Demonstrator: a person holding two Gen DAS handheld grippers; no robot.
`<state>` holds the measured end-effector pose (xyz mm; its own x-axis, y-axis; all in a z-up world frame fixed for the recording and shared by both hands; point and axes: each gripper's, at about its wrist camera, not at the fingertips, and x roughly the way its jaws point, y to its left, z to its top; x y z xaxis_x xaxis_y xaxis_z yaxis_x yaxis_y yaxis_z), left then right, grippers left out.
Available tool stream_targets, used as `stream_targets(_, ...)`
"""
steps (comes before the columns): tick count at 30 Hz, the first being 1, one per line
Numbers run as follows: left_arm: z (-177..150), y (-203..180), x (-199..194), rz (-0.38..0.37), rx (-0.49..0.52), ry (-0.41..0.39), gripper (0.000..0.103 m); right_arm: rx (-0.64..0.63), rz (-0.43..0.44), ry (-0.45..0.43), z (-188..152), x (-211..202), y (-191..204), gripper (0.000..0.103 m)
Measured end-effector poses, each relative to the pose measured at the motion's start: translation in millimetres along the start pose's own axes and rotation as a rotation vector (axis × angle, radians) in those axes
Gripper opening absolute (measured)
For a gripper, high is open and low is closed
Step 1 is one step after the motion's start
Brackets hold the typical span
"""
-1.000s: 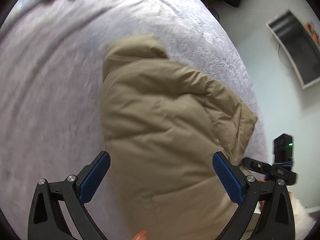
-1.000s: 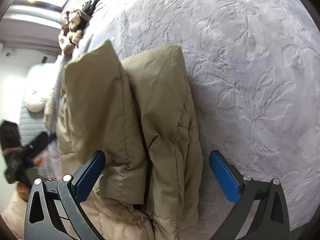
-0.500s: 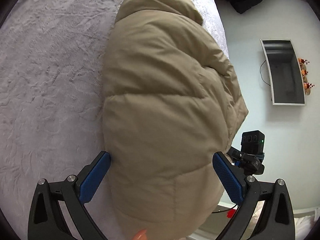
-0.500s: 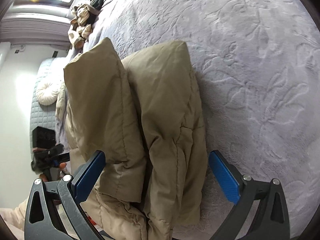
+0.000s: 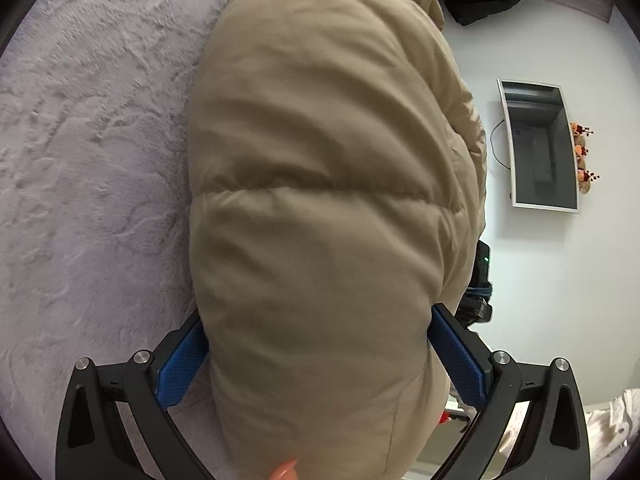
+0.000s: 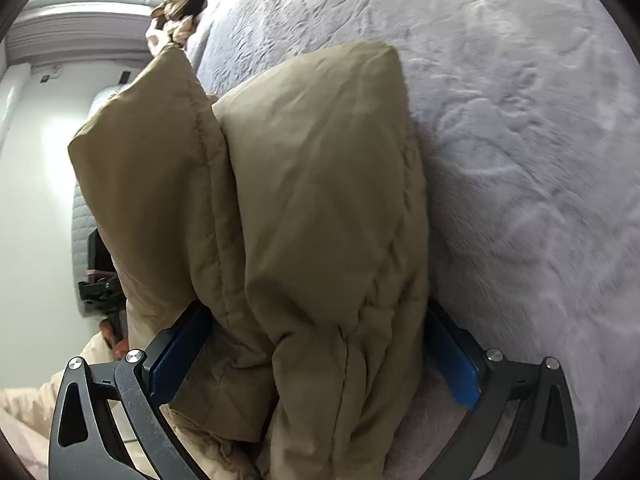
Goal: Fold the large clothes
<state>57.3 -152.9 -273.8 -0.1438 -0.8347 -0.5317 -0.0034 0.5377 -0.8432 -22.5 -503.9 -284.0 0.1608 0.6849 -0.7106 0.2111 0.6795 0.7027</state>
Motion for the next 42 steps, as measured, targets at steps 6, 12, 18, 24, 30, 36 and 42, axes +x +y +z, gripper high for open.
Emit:
stream_targets(6,1,8,13,-0.015,-0.005,0.006,0.103,0.002,0.119,0.032,15,13,-8,0.103)
stream_targets(12,2,-10,30,0.054,-0.017,0.0,0.103,0.015,0.182,0.049,26,36,4,0.103)
stream_targets(18,-5,-51,27,0.147,0.073,-0.032,0.095,0.079,0.146,0.011,21,29,14,0.074)
stream_targets(24,-11,-92,11,0.15,0.153,-0.07,0.095,0.047,0.163,-0.054,8,3,43,0.057)
stream_targets(30,-4,-106,-43,0.121,0.19,-0.123,0.095,-0.012,0.179,-0.101,11,-9,91,0.057)
stream_targets(36,29,-83,-112,0.143,0.217,-0.164,0.095,-0.07,0.187,-0.122,34,16,146,0.057)
stream_targets(42,99,-25,-200,0.197,0.185,-0.186,0.095,-0.087,0.198,-0.12,73,94,206,0.058)
